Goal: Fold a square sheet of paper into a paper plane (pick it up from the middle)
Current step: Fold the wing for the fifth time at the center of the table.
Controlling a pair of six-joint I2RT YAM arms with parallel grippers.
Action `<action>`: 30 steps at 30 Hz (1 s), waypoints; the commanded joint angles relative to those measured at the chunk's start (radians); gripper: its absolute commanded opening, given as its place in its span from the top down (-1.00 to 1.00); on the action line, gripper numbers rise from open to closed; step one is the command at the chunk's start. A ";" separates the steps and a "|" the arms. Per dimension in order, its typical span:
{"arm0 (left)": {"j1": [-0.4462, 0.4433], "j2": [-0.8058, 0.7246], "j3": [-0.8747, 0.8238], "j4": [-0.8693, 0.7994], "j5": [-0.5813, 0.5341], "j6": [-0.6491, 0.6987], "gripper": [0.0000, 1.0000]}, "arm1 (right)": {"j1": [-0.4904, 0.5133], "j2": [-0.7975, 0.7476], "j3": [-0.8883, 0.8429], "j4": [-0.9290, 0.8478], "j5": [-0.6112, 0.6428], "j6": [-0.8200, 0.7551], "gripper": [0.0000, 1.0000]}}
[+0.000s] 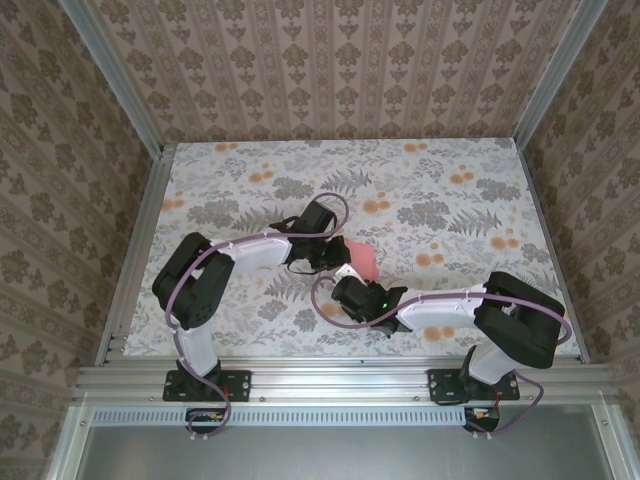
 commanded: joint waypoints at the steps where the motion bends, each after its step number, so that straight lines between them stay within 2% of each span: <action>1: -0.003 -0.012 0.020 -0.029 0.001 -0.010 0.76 | 0.005 -0.004 0.011 -0.011 0.052 0.020 0.62; 8: -0.002 -0.051 0.004 -0.036 -0.032 -0.016 0.69 | 0.003 -0.038 -0.032 0.052 0.040 0.044 0.95; 11: 0.002 -0.075 -0.011 -0.036 -0.050 -0.027 0.55 | -0.005 -0.055 -0.056 0.097 -0.009 0.052 1.00; 15: 0.009 -0.150 -0.057 -0.022 -0.097 -0.039 0.24 | -0.027 -0.087 -0.109 0.206 -0.125 0.075 1.00; 18: 0.019 -0.234 -0.108 -0.014 -0.156 -0.047 -0.07 | -0.048 -0.103 -0.163 0.333 -0.228 0.094 1.00; 20: 0.028 -0.288 -0.140 -0.023 -0.192 -0.054 -0.16 | -0.057 -0.098 -0.203 0.440 -0.298 0.096 1.00; 25: 0.038 -0.402 -0.217 -0.032 -0.266 -0.074 -0.17 | -0.090 -0.061 -0.240 0.594 -0.448 0.154 1.00; 30: 0.037 -0.461 -0.258 -0.035 -0.287 -0.073 -0.15 | -0.162 -0.032 -0.292 0.752 -0.576 0.297 1.00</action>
